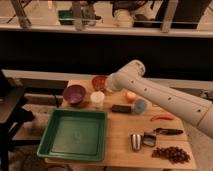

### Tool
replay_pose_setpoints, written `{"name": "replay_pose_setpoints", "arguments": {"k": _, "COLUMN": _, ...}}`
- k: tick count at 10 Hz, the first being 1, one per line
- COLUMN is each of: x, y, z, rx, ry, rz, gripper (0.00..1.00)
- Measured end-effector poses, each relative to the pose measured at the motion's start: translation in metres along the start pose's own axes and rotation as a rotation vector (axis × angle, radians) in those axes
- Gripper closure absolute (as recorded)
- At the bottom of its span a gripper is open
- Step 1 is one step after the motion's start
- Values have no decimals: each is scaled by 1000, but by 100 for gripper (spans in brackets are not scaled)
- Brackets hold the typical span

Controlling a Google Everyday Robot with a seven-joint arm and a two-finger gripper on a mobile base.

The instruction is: Place fork in purple bowl

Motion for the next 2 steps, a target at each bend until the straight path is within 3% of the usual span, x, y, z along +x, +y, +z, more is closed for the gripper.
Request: {"name": "replay_pose_setpoints", "arguments": {"k": 2, "x": -19, "y": -4, "z": 7, "rx": -2, "ry": -44, "rz": -30, "gripper": 98}}
